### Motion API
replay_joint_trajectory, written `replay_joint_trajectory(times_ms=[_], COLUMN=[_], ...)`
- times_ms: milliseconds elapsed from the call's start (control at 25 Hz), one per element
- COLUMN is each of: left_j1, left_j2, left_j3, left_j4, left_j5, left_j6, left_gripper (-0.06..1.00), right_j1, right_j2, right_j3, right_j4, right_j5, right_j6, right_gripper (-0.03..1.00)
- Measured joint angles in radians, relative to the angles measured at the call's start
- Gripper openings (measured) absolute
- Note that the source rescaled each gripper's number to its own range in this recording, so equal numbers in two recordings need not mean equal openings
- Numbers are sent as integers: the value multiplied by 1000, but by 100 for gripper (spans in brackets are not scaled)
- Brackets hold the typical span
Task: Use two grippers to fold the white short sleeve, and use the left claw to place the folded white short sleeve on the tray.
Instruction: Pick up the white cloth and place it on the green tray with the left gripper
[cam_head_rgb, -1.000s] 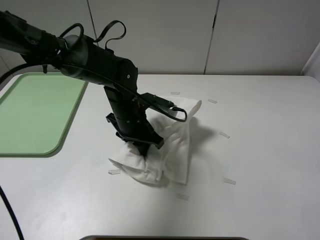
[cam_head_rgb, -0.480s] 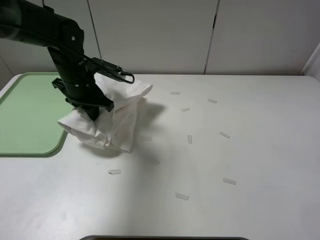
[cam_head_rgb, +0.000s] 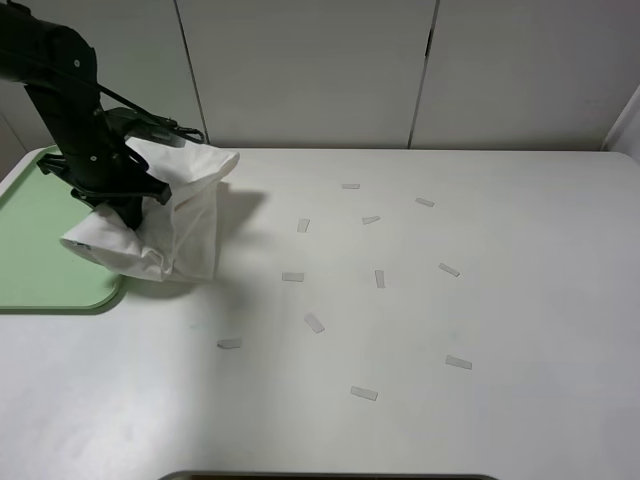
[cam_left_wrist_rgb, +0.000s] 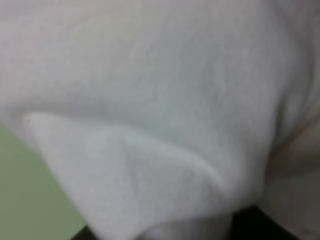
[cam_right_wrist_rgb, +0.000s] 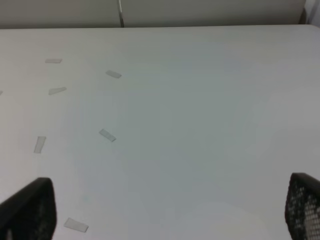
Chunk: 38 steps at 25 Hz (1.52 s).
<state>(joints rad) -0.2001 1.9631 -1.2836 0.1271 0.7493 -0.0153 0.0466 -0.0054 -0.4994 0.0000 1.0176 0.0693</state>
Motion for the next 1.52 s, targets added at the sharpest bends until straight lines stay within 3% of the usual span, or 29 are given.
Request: replay_joint_trajectory(times_ms=[520, 960, 1240, 1520], left_j1=[124, 214, 256, 258], left_j2=[0, 0, 0, 0], left_j3=[0, 0, 0, 0], left_j4=[5, 158, 186, 224], left_j5=[7, -33, -123, -135], left_j6=[57, 63, 63, 115], left_gripper=[27, 27, 26, 26], right_j1=[0, 0, 0, 0], right_j2=[0, 0, 0, 0], right_j3=[0, 0, 0, 0], right_j4=[0, 0, 0, 0], right_j5=[0, 0, 0, 0], right_j6=[0, 0, 0, 0], right_gripper=[100, 100, 100, 100])
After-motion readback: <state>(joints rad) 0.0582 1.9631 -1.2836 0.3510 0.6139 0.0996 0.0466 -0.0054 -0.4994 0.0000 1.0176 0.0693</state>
